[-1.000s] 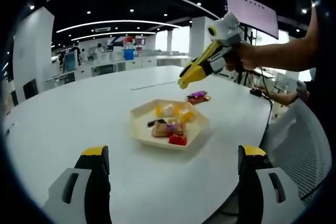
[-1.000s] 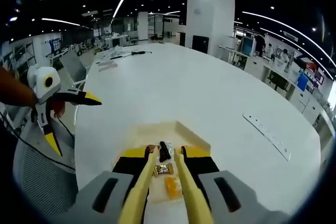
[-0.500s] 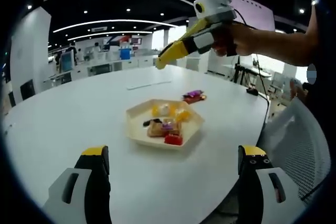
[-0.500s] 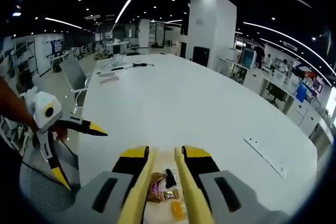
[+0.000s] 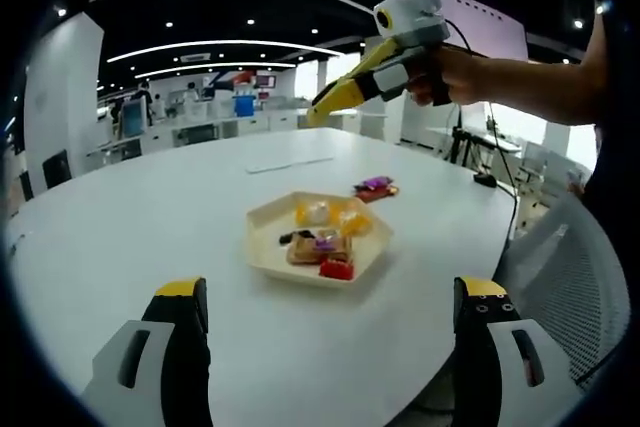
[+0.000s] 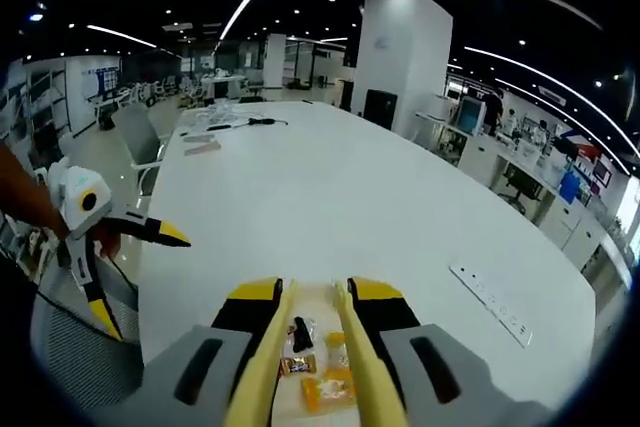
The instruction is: Place the target food into the container with the food tongs after gripping and lifting it, then release it inside without dropping or visibly crushing the food.
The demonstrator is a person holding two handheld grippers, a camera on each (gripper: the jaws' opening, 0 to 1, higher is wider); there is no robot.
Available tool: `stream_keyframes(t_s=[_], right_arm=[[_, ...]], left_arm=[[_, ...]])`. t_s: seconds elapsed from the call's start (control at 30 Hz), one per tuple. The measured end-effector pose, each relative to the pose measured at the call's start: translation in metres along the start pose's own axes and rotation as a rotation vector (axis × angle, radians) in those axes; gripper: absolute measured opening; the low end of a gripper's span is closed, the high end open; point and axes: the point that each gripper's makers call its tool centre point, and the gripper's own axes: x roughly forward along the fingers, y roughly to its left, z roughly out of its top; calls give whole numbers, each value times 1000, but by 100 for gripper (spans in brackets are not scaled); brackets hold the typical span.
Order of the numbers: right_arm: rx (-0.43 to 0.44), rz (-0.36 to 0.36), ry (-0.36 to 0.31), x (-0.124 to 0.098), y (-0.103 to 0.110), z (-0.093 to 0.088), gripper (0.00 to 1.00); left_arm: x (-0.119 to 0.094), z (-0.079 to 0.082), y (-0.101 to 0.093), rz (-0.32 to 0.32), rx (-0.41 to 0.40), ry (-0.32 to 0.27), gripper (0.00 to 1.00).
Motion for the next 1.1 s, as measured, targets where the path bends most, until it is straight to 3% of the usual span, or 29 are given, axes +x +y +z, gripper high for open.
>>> stream_keyframes(t_s=[0.07, 0.37, 0.63, 0.73, 1.1], right_arm=[[8, 37, -56, -8, -2, 3, 25], [-4, -10, -30, -60, -46, -26, 26], [-19, -66, -51, -105, -86, -53, 27], [-23, -58, -86, -115, -92, -56, 28], [-44, -69, -79, -140, -121, -95, 28]], left_arm=[[0, 0, 1, 1, -2, -2, 99], [0, -1, 1, 1, -2, 1, 99], [1, -3, 0, -4, 1, 12, 99], [1, -4, 0, -5, 2, 17, 99], [3, -10, -2, -8, 11, 47, 99]])
